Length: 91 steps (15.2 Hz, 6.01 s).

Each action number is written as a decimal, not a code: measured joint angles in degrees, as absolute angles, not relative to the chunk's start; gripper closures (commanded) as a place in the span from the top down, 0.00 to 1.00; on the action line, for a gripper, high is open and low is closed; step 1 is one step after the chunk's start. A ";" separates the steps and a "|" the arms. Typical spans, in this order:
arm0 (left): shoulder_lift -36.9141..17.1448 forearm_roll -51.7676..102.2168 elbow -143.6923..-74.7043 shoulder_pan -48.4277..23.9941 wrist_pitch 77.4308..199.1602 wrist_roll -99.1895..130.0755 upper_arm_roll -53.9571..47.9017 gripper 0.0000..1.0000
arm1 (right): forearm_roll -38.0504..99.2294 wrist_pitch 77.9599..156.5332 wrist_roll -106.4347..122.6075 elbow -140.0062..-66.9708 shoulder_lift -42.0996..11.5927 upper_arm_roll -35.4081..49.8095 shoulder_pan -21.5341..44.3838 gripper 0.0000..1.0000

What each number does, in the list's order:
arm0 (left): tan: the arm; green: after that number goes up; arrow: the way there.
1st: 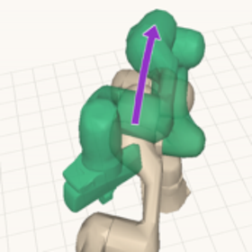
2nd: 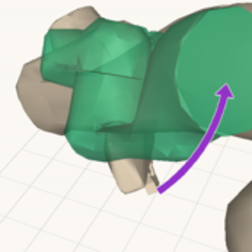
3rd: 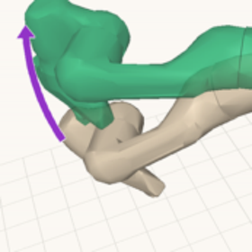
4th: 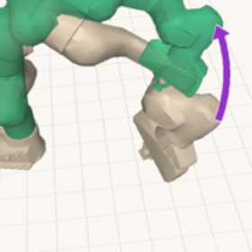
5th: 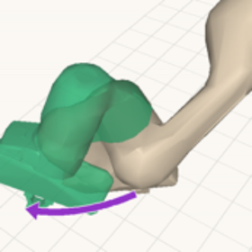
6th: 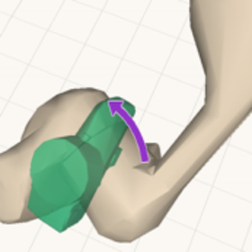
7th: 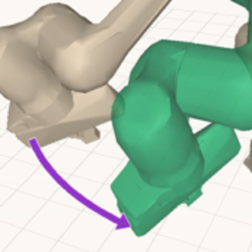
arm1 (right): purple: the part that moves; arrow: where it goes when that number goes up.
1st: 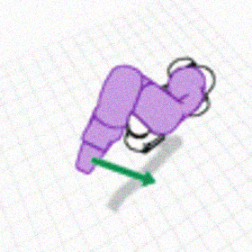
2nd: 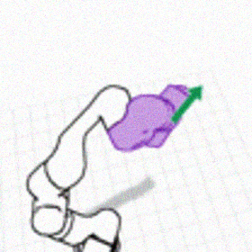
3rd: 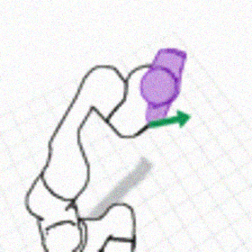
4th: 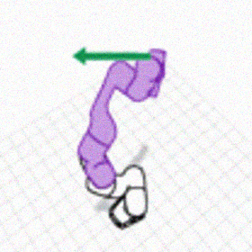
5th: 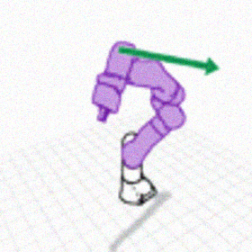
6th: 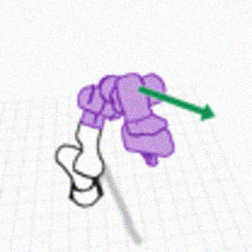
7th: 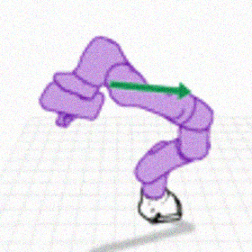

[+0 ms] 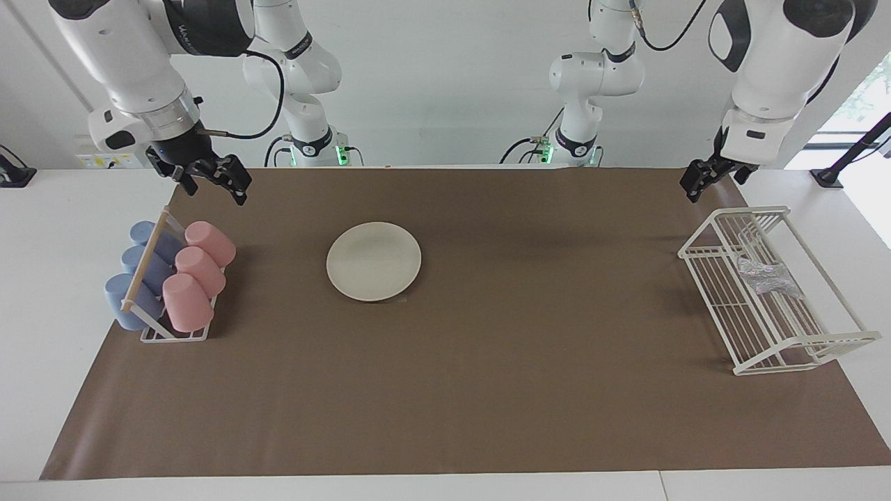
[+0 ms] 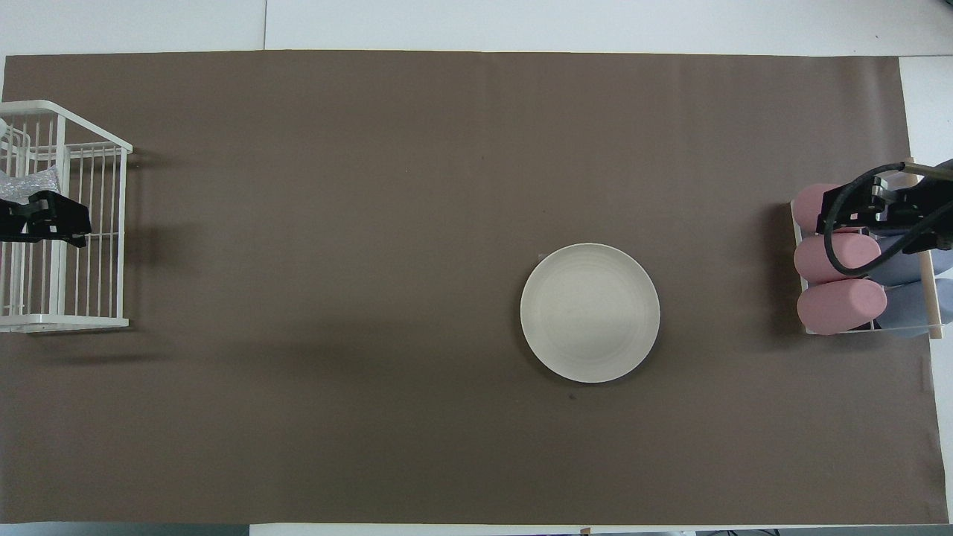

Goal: Wipe plate with sponge

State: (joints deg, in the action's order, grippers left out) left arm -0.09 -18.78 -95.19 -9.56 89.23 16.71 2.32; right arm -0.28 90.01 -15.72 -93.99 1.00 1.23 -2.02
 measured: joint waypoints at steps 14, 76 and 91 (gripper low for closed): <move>-17.32 -49.80 -99.49 -8.35 107.14 31.12 3.04 0.97 | 2.28 85.56 -73.57 -92.62 1.27 1.73 10.54 1.00; 5.11 81.46 -127.47 2.70 83.11 -12.35 2.77 0.00 | 8.48 110.62 -144.38 -75.60 -20.01 2.37 44.94 1.00; 5.11 81.49 -127.55 2.70 83.11 -12.35 2.82 0.00 | 8.48 117.70 -144.38 -77.76 -19.16 2.39 45.13 0.00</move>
